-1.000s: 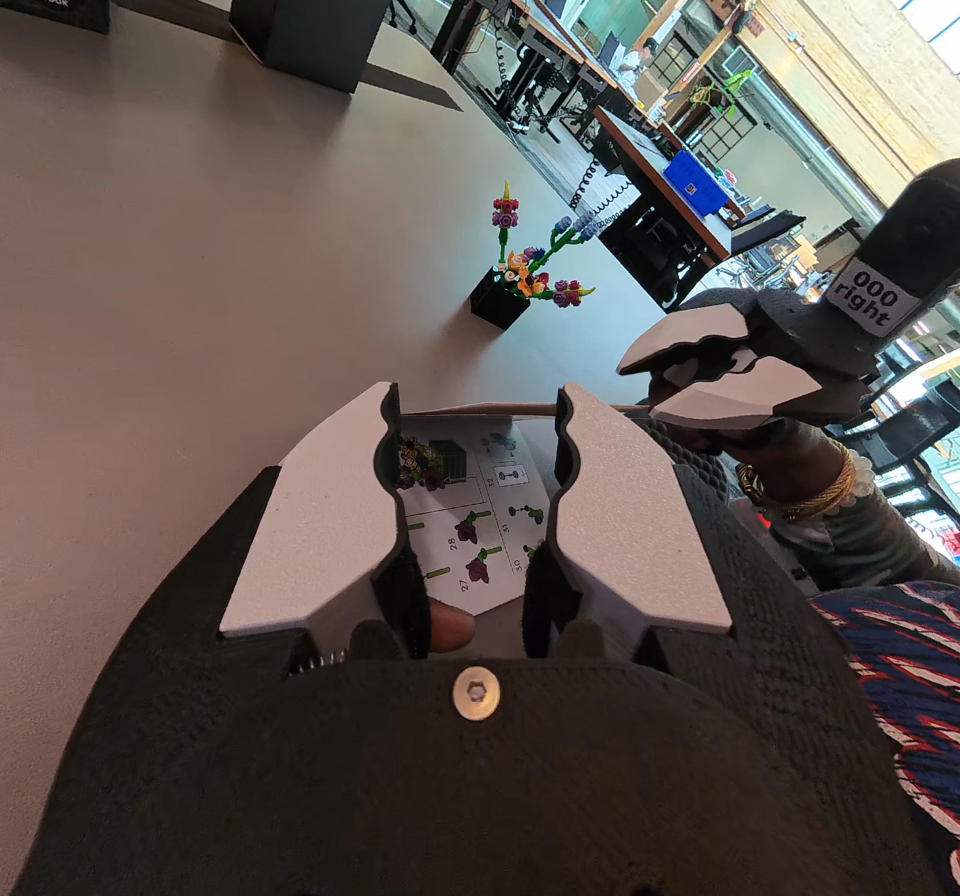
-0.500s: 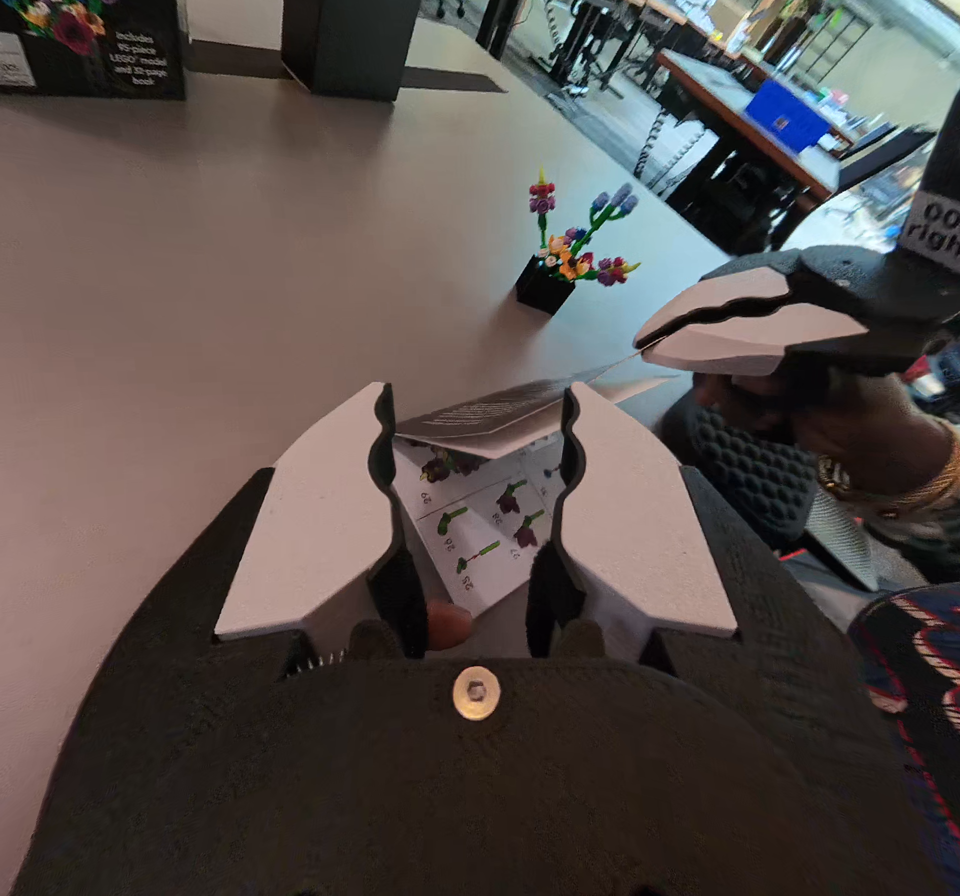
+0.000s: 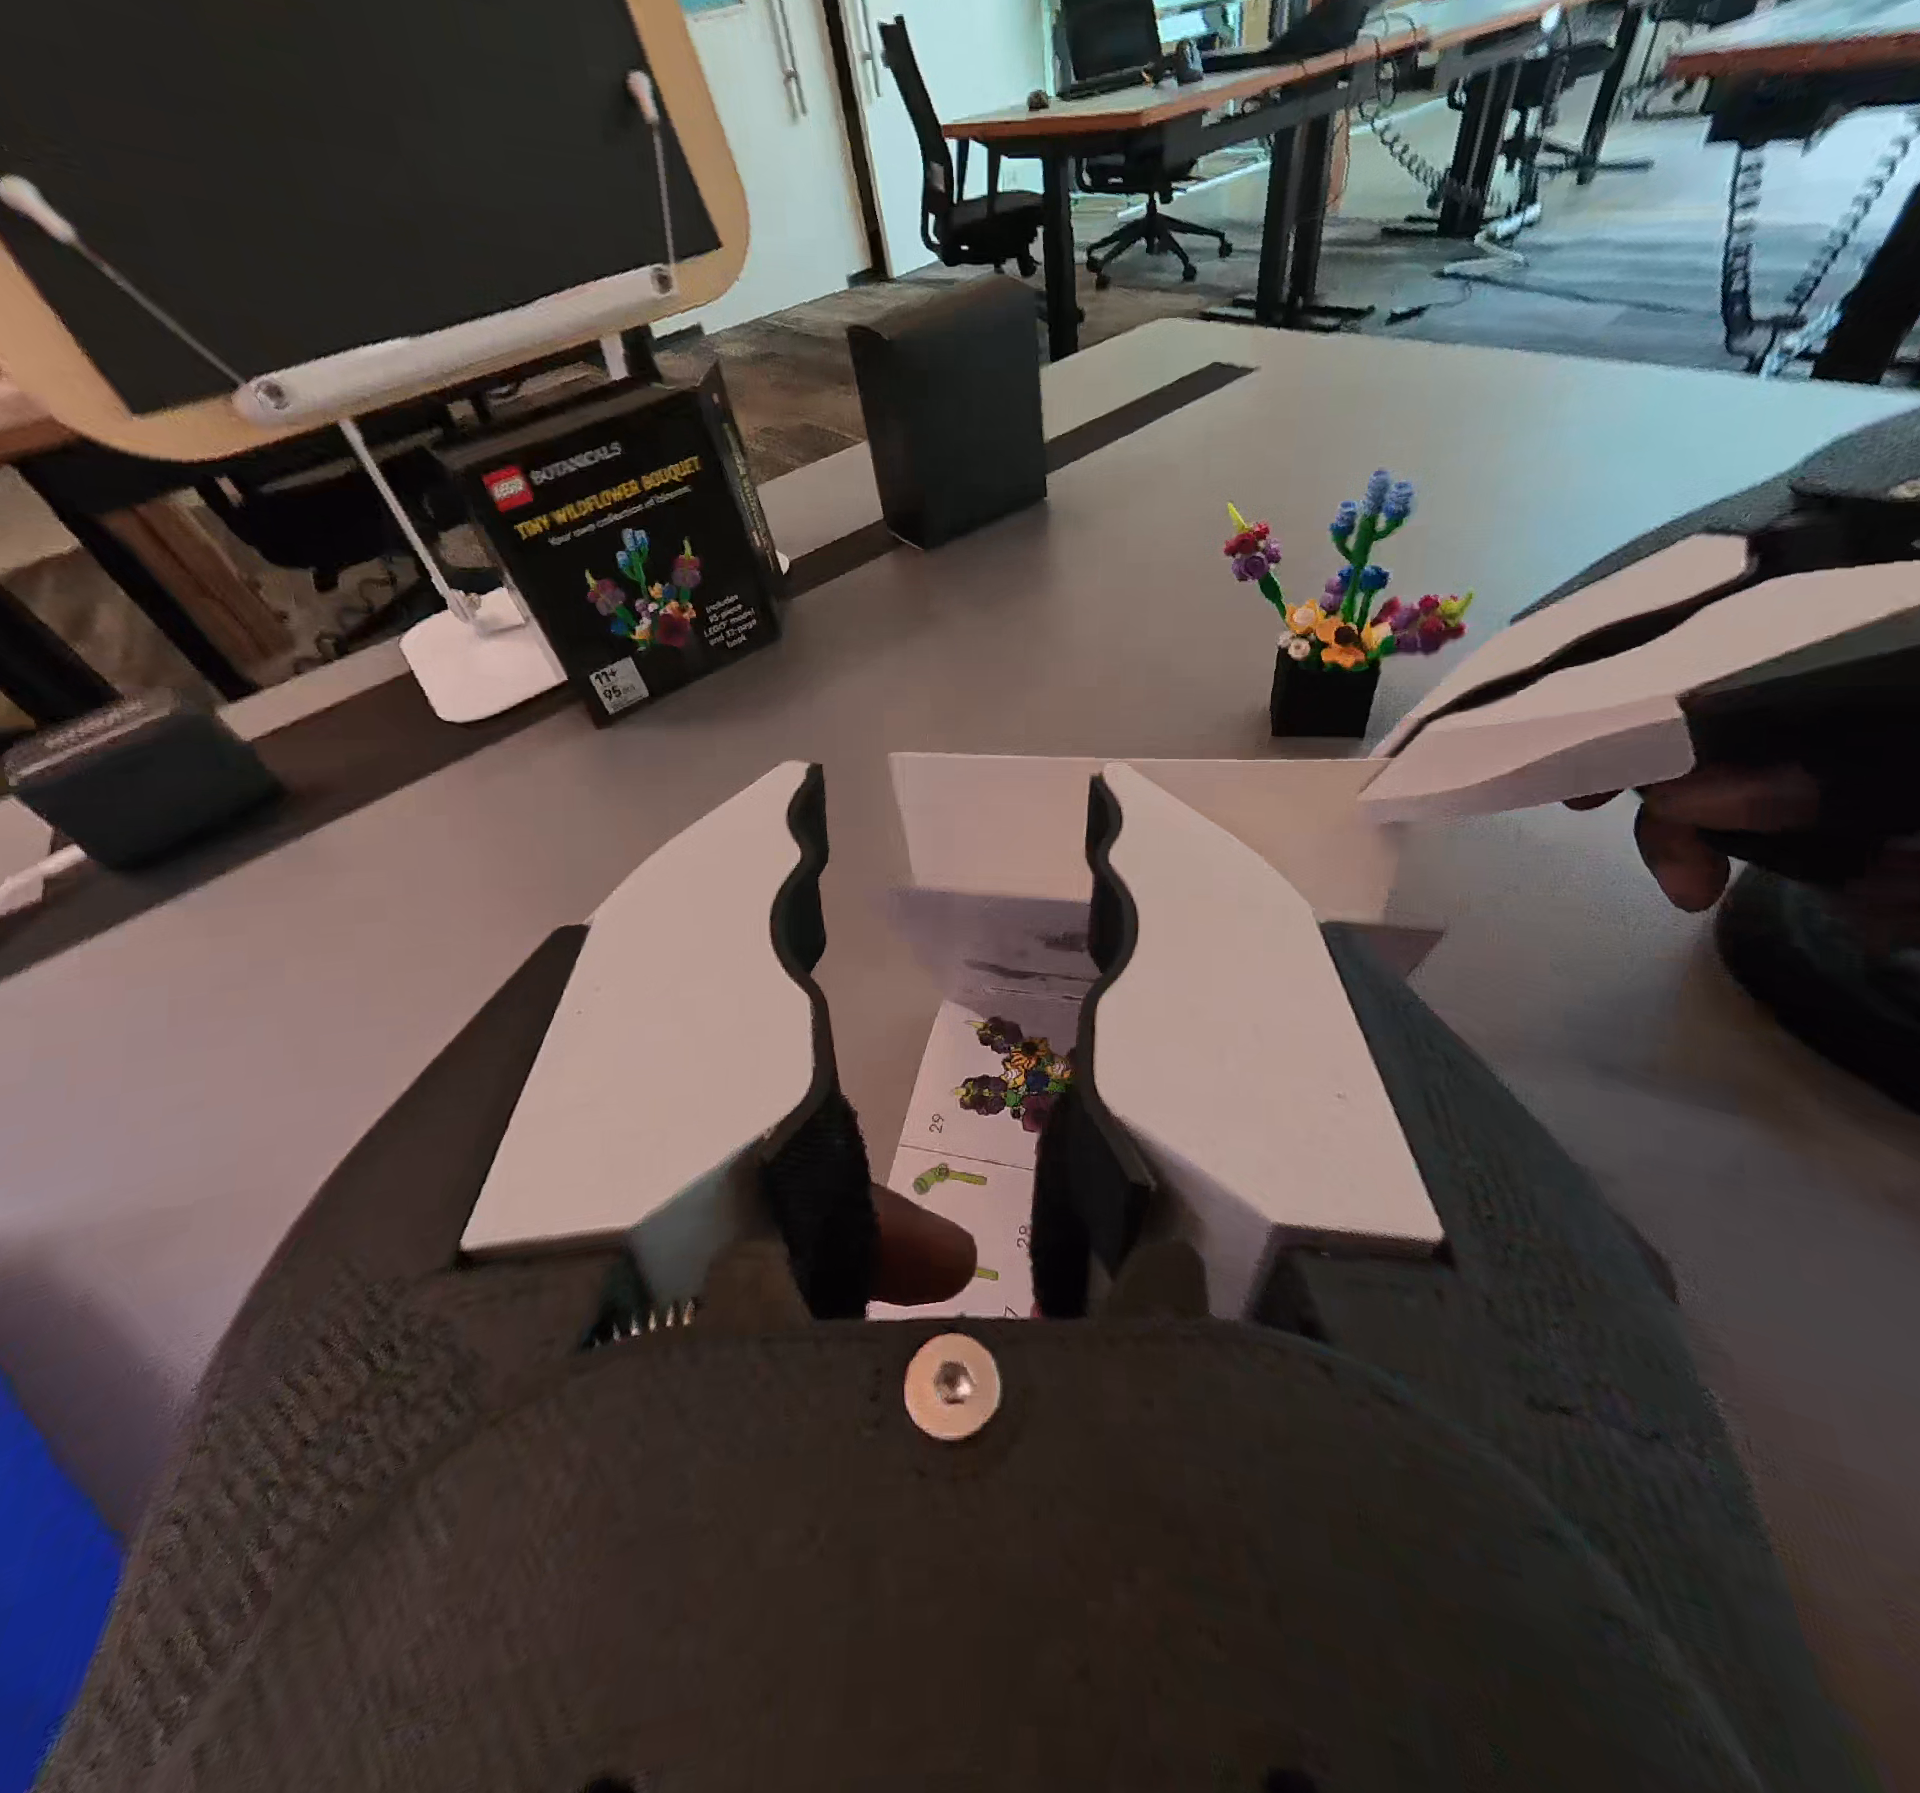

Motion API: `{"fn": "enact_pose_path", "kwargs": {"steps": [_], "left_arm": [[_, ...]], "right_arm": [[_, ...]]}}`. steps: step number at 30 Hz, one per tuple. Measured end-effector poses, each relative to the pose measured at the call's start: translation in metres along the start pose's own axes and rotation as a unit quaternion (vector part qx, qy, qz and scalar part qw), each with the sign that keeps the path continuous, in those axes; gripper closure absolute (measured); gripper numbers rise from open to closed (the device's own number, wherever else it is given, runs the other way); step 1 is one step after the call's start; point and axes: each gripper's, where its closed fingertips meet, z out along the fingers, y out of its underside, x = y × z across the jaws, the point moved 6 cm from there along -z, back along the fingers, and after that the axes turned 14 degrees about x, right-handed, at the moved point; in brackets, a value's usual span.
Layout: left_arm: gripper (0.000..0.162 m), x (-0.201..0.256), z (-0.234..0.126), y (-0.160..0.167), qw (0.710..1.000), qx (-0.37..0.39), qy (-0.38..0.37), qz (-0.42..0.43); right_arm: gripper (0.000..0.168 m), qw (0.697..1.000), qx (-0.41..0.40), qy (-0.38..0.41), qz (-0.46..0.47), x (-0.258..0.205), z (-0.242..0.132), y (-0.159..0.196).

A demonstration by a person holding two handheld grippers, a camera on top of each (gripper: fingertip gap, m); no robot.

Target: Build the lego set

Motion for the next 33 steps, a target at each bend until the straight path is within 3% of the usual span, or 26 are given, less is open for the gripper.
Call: {"fn": "enact_pose_path", "kwargs": {"steps": [3, 6, 10, 12, 14, 26, 29, 33], "left_arm": [[0.132, 0.015, 0.005, 0.003, 0.998, -0.028, 0.04, 0.046], [0.14, 0.023, 0.004, 0.022, 0.983, -0.135, 0.092, 0.078], [0.142, 0.023, -0.007, 0.067, 0.932, -0.319, 0.162, 0.059], [0.142, 0.017, -0.01, 0.086, 0.911, -0.368, 0.18, 0.039], [0.143, 0.009, -0.005, 0.089, 0.917, -0.356, 0.178, 0.013], [0.136, -0.026, 0.043, 0.099, 0.924, -0.331, 0.179, 0.07], [0.133, -0.025, 0.032, 0.094, 0.918, -0.35, 0.173, 0.072], [0.126, -0.008, 0.002, 0.072, 0.903, -0.382, 0.193, -0.02]], "right_arm": [[0.167, 1.0, 0.002, -0.004, 0.008, -0.006, 0.003, 0.001], [0.168, 1.0, 0.005, 0.016, 0.003, -0.004, 0.002, 0.0], [0.168, 0.998, 0.022, 0.061, 0.018, 0.009, -0.009, 0.001], [0.168, 0.996, 0.031, 0.083, 0.024, 0.015, -0.017, 0.003], [0.168, 0.993, 0.034, 0.109, 0.017, 0.019, -0.025, 0.005], [0.165, 0.98, 0.006, 0.197, -0.036, 0.014, -0.047, 0.027], [0.164, 0.976, 0.003, 0.211, -0.058, 0.013, -0.046, 0.025], [0.164, 0.973, -0.01, 0.218, -0.073, 0.012, -0.044, 0.022]]}}
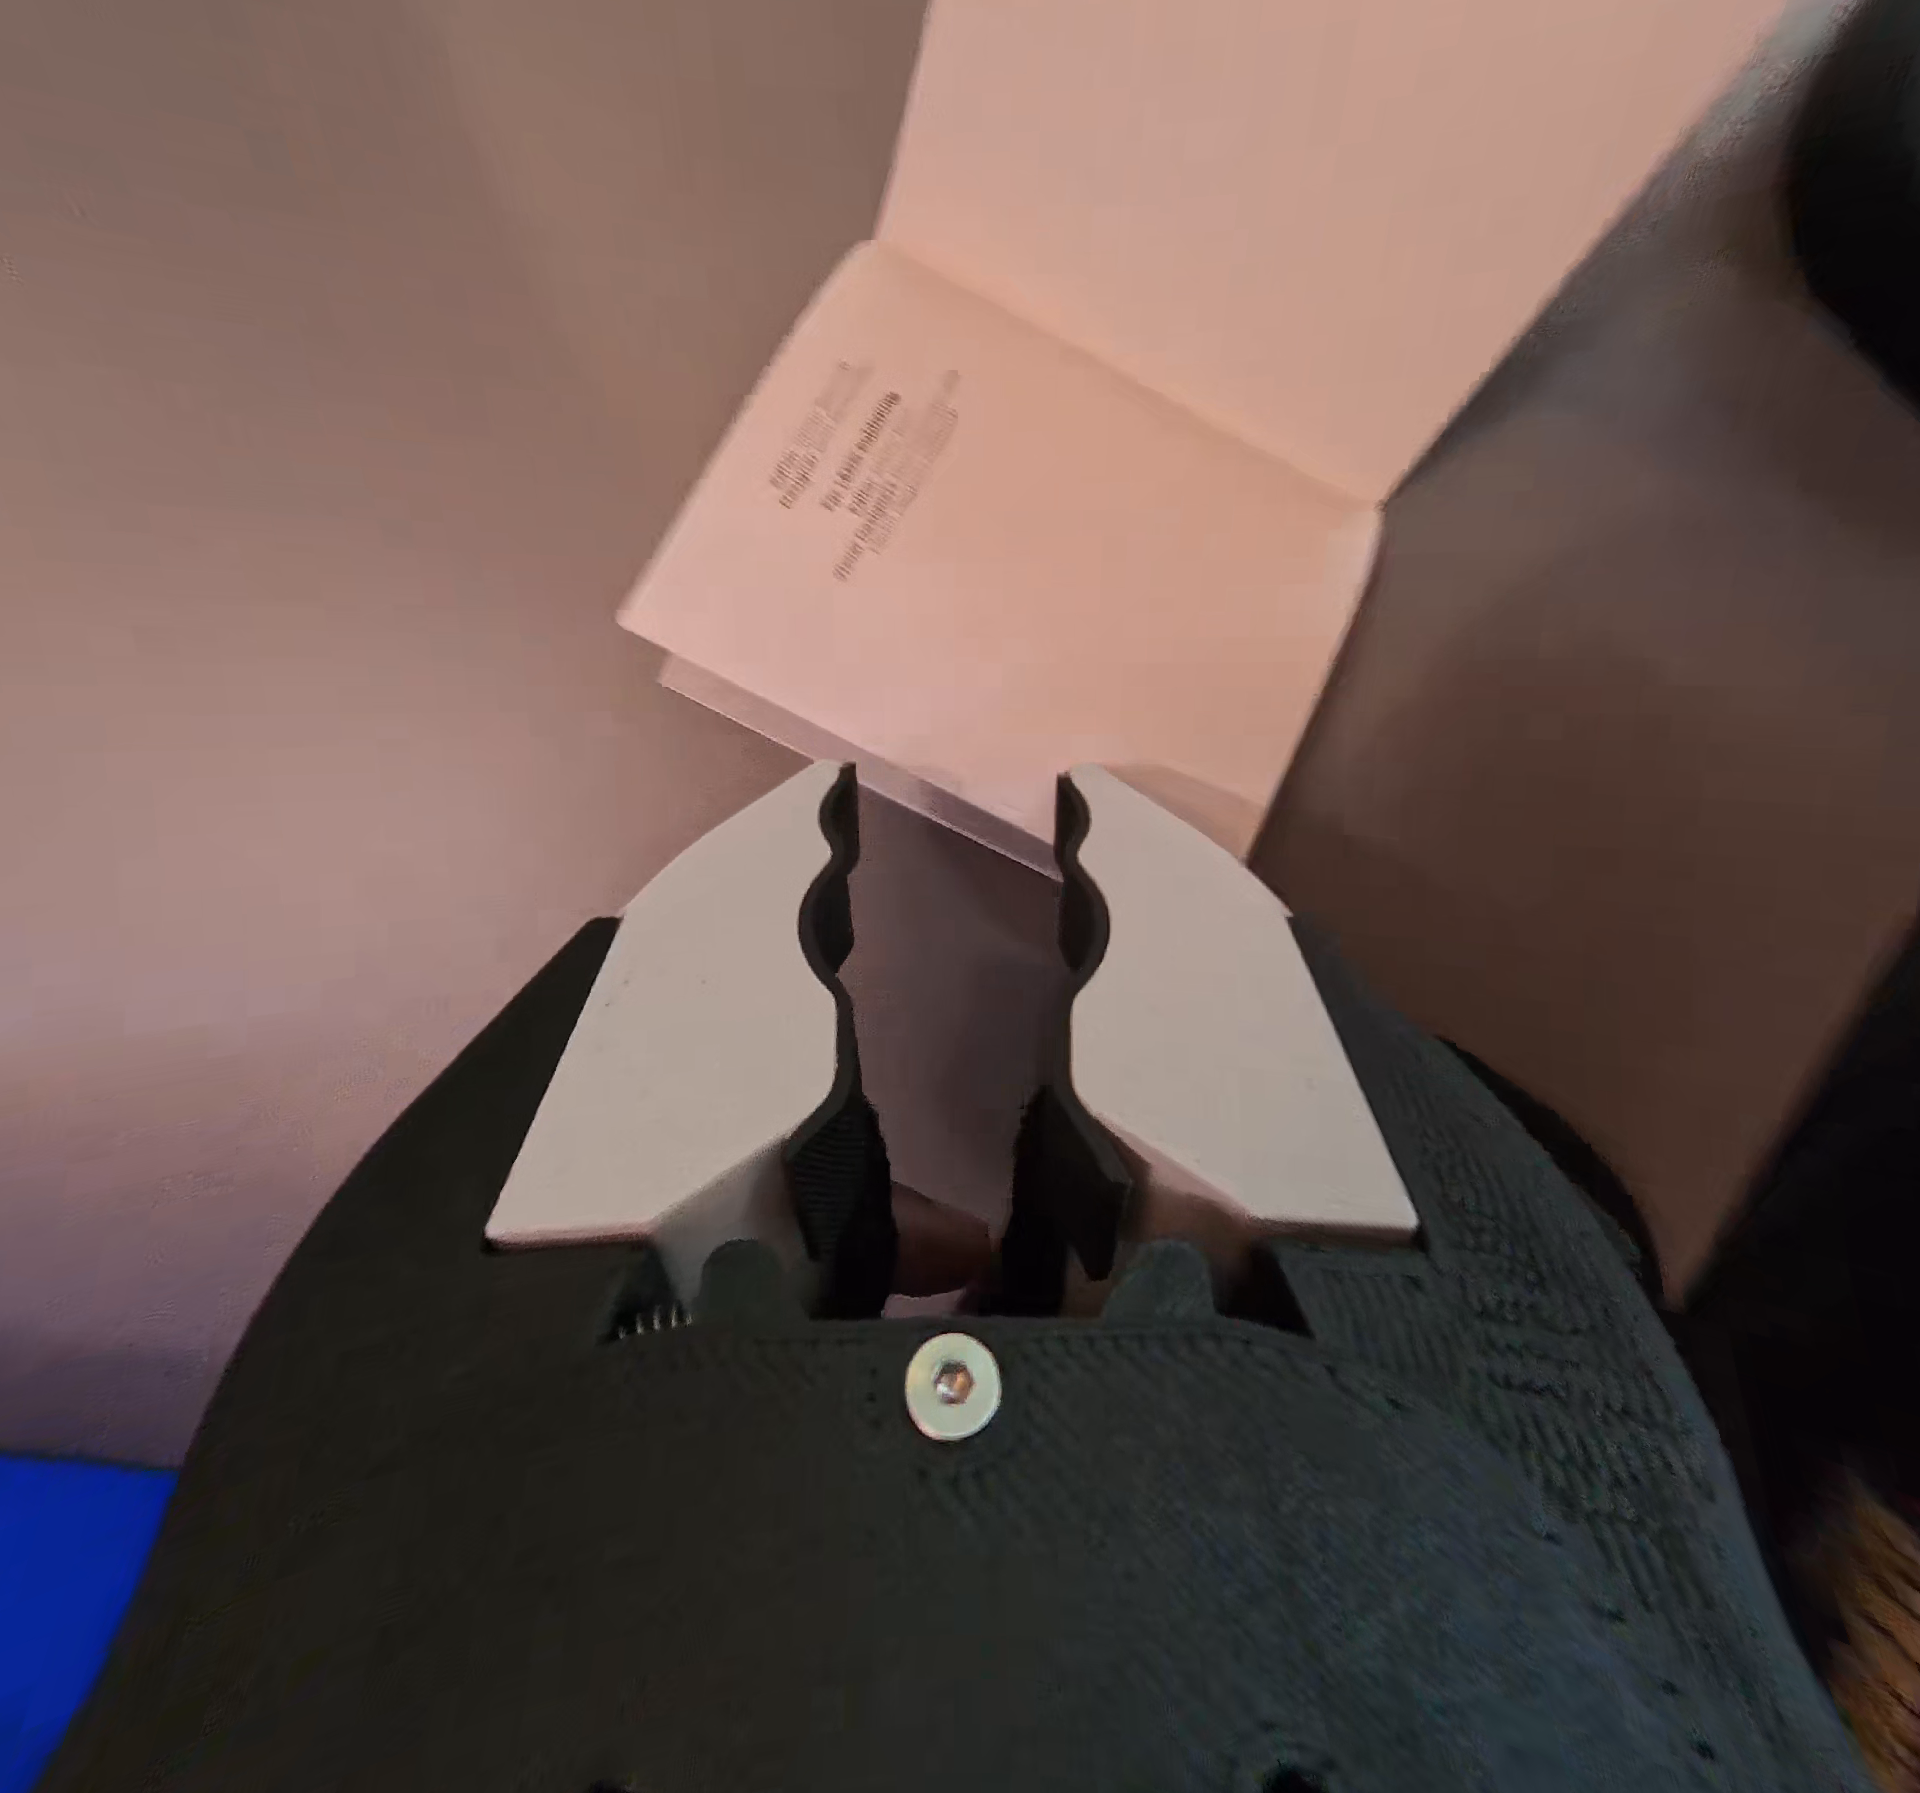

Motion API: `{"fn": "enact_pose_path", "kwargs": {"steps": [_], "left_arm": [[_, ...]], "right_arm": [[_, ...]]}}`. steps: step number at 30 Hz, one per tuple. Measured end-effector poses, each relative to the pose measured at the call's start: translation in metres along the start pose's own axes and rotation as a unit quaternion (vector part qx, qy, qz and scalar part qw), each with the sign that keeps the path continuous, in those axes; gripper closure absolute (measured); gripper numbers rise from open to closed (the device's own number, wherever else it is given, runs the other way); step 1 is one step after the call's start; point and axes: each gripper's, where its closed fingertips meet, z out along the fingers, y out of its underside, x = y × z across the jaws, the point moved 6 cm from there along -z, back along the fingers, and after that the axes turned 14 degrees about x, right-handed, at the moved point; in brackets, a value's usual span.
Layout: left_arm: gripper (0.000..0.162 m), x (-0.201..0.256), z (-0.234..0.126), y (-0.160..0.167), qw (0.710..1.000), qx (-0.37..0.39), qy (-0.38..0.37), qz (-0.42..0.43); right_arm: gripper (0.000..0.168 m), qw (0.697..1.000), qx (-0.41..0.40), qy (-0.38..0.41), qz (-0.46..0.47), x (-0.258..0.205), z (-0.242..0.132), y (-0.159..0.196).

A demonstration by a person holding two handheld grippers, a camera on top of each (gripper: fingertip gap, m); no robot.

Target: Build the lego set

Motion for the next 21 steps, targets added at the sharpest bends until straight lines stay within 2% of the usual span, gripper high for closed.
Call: {"fn": "enact_pose_path", "kwargs": {"steps": [4, 8, 14, 21], "left_arm": [[0.118, 0.017, -0.012, -0.002, 1.0, 0.007, -0.001, -0.013], [0.118, 0.023, -0.01, -0.009, 1.0, 0.019, -0.007, -0.005], [0.118, 0.024, 0.001, -0.002, 1.0, -0.011, -0.025, 0.006], [0.118, 0.026, -0.001, -0.006, 0.999, -0.002, -0.028, 0.014]], "right_arm": [[0.163, 0.999, -0.014, 0.005, -0.035, -0.003, 0.001, -0.003], [0.162, 0.997, -0.024, 0.01, -0.077, -0.007, 0.001, -0.006], [0.162, 0.995, -0.023, 0.012, -0.099, -0.009, 0.0, -0.008], [0.162, 0.995, -0.021, 0.007, -0.1, -0.008, 0.001, -0.011]]}}
